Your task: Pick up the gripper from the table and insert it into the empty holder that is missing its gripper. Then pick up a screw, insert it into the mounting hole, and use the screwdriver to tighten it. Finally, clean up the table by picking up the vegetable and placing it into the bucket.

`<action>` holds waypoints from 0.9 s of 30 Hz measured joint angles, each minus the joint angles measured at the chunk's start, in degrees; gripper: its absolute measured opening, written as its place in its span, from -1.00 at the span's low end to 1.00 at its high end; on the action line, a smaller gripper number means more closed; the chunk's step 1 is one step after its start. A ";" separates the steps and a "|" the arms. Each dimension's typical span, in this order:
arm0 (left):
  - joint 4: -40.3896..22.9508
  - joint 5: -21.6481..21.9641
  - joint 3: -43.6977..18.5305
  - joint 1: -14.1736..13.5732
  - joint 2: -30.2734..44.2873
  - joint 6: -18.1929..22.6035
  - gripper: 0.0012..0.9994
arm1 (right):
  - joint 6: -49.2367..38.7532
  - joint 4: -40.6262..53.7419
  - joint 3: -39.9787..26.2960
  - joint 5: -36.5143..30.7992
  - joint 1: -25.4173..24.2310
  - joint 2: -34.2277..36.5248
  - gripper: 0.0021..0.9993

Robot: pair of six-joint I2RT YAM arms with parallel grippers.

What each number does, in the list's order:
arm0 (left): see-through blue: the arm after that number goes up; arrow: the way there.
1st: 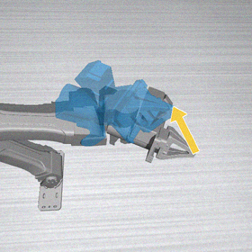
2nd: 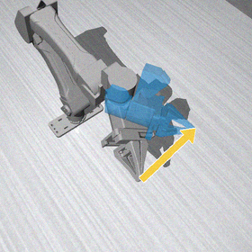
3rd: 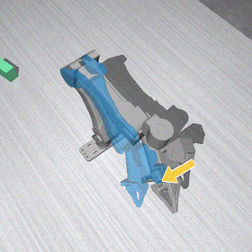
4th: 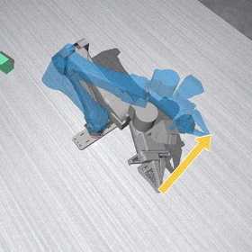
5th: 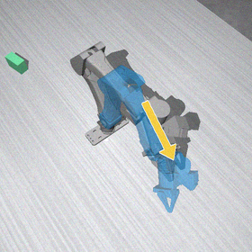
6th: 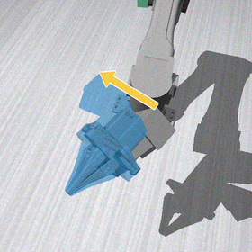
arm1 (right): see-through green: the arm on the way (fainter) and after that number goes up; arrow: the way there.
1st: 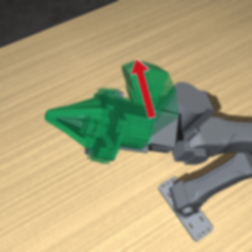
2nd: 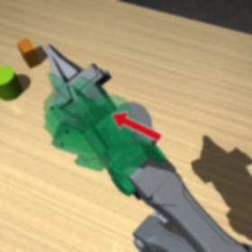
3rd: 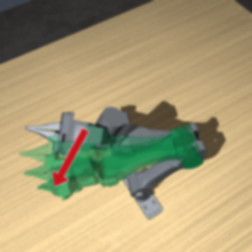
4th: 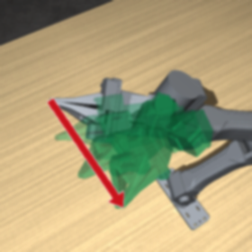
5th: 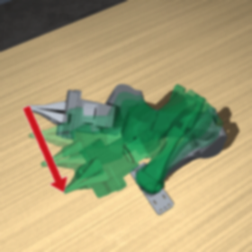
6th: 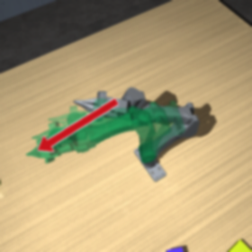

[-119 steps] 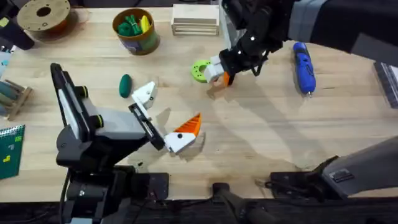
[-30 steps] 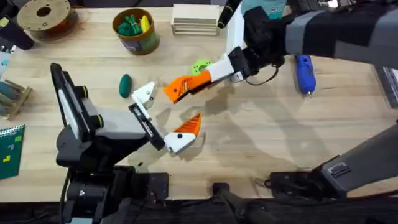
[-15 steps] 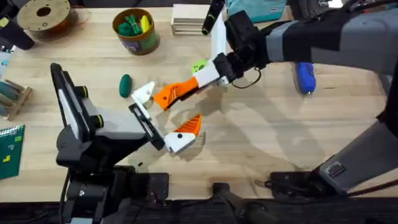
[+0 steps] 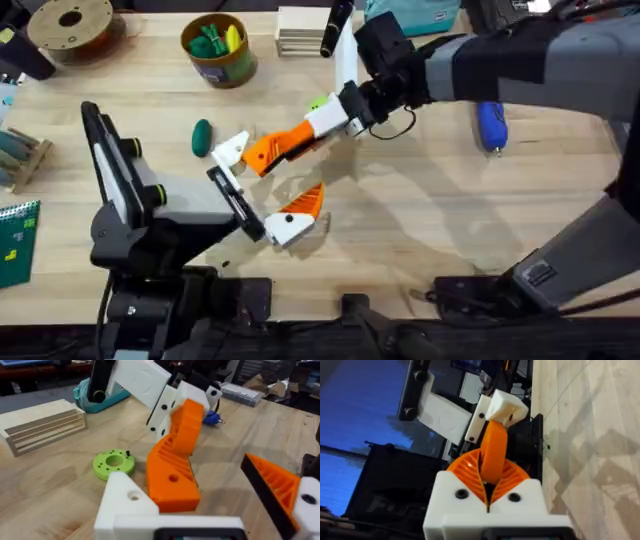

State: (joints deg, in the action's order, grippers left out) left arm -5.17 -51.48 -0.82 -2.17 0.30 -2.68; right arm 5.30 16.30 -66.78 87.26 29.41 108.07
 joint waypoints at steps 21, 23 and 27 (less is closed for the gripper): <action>0.00 0.04 0.00 0.00 0.00 -0.22 0.97 | 3.74 -1.38 0.00 0.00 0.00 2.58 -0.99; 0.00 0.04 0.00 0.00 0.00 -0.22 0.97 | 3.80 -1.36 0.00 0.00 0.00 2.58 -0.99; 0.00 0.04 0.00 0.00 0.02 -0.22 0.97 | 4.58 -1.36 -0.02 0.00 0.01 2.58 -0.99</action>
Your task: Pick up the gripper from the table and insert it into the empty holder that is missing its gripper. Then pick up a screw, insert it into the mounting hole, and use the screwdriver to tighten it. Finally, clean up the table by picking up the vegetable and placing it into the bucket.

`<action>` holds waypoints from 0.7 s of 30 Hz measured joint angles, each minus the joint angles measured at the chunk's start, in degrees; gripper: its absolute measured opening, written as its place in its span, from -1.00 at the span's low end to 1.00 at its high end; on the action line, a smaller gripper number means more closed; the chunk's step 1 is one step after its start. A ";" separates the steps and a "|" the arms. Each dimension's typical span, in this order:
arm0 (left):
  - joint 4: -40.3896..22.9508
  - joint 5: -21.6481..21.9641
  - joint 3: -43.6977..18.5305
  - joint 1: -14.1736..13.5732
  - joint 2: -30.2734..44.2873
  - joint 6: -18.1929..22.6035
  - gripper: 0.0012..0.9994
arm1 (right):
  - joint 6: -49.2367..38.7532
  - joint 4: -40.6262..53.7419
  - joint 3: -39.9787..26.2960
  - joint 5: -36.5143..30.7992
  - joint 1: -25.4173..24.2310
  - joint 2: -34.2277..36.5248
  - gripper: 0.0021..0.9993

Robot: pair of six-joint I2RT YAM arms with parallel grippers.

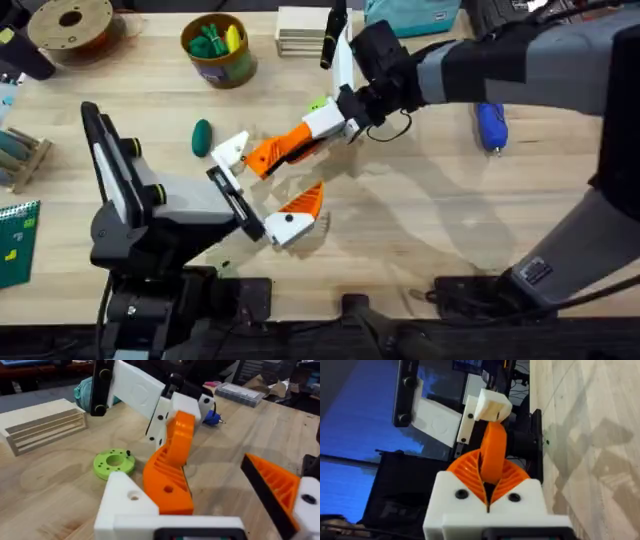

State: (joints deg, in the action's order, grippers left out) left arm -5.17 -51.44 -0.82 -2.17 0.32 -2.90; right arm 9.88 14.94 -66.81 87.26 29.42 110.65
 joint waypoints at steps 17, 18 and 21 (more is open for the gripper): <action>0.02 0.46 0.00 0.07 0.00 0.02 0.97 | 2.40 0.09 -1.77 0.00 0.42 0.00 -0.99; 0.02 0.46 0.00 0.07 -0.02 0.02 0.97 | 2.49 0.09 -1.77 0.00 0.42 0.00 -0.99; 0.02 0.46 0.00 0.07 0.00 0.02 0.97 | 2.57 0.09 -1.77 0.00 0.42 0.00 -0.99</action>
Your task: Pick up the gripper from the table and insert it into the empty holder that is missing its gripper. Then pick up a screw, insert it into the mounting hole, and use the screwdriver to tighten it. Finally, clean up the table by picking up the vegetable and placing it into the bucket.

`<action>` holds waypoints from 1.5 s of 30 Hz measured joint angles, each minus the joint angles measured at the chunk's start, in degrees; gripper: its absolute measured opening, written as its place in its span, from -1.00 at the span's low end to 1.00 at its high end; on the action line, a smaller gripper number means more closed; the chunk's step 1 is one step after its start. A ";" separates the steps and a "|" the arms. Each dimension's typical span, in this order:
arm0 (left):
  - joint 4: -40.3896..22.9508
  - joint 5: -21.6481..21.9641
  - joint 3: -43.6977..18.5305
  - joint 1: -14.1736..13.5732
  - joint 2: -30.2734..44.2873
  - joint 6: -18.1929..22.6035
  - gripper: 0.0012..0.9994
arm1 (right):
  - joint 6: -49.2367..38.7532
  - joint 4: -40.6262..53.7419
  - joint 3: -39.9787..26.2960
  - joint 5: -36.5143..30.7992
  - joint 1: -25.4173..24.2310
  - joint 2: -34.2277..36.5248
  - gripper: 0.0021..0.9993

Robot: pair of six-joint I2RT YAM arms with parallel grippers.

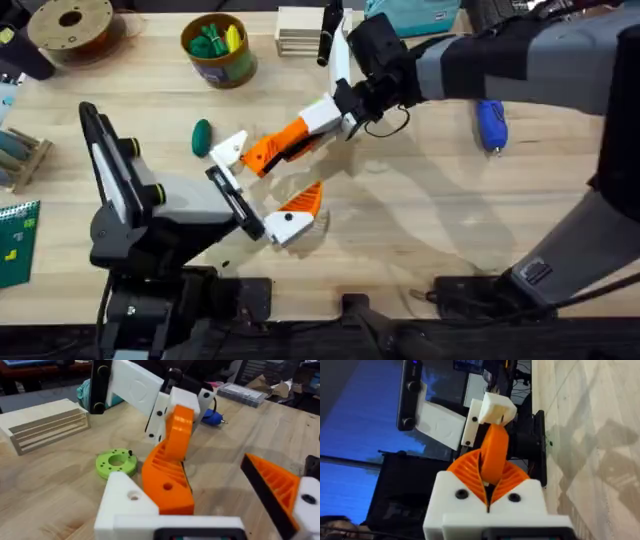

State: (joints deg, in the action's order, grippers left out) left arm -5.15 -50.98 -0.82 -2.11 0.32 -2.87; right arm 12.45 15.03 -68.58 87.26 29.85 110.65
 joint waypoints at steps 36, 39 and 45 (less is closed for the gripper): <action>-0.02 0.15 0.00 0.02 -0.01 -0.63 0.97 | -6.82 -0.82 -0.61 -1.63 0.84 0.11 -0.99; 0.00 0.70 0.00 0.13 0.00 -0.64 0.97 | -3.66 -4.19 -0.66 -1.84 0.97 0.47 -0.99; 0.07 2.05 0.00 0.48 0.00 -0.68 0.97 | 9.72 -14.36 -0.72 -1.36 1.49 1.99 -0.99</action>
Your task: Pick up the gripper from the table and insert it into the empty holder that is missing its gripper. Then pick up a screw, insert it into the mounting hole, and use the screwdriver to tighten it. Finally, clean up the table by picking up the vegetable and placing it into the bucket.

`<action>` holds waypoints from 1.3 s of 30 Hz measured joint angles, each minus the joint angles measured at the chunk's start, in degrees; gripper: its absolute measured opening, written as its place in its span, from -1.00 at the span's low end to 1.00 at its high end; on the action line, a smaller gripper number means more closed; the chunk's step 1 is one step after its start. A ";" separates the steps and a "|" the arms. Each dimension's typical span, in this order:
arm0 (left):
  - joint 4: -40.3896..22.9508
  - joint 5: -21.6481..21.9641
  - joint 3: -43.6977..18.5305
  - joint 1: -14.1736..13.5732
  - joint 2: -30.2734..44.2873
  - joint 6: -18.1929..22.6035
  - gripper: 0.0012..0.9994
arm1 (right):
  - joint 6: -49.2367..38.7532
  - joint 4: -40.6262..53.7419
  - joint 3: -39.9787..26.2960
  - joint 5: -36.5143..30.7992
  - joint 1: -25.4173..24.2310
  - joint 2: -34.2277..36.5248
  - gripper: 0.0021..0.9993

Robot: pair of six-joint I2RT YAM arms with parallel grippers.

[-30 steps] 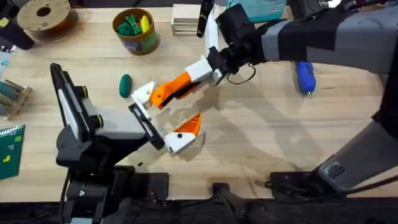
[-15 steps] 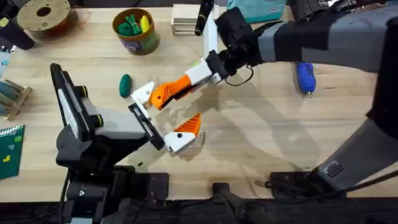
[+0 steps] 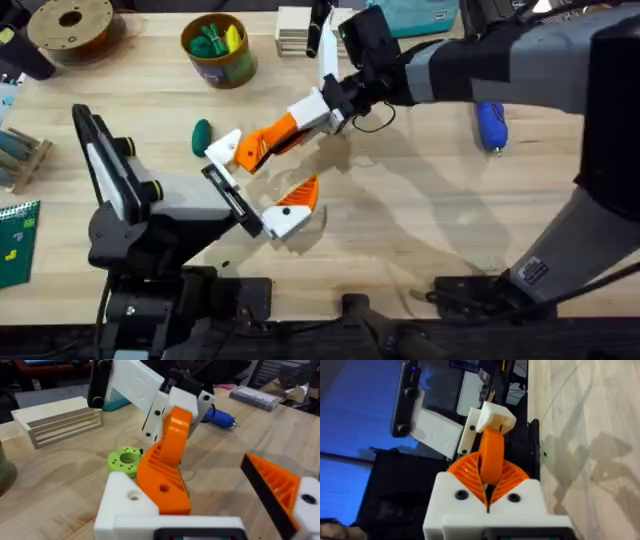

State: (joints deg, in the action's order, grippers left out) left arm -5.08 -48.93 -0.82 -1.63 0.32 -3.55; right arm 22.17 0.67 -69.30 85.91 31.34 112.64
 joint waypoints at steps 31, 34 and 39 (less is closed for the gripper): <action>-0.04 0.02 0.00 0.11 0.05 -1.51 0.97 | 21.14 -6.89 -0.42 -7.33 1.96 0.00 -0.99; -0.04 0.02 0.00 0.04 0.11 -1.68 0.97 | 21.71 -6.87 -0.42 -7.91 1.92 0.00 -0.99; -0.04 0.60 0.00 0.07 0.56 -2.20 0.97 | 23.88 -7.01 -0.54 -9.81 2.44 -0.02 -0.99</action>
State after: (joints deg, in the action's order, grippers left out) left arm -5.13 -48.33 -0.82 -1.56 0.88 -5.75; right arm 46.04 -6.34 -69.83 76.10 33.77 112.62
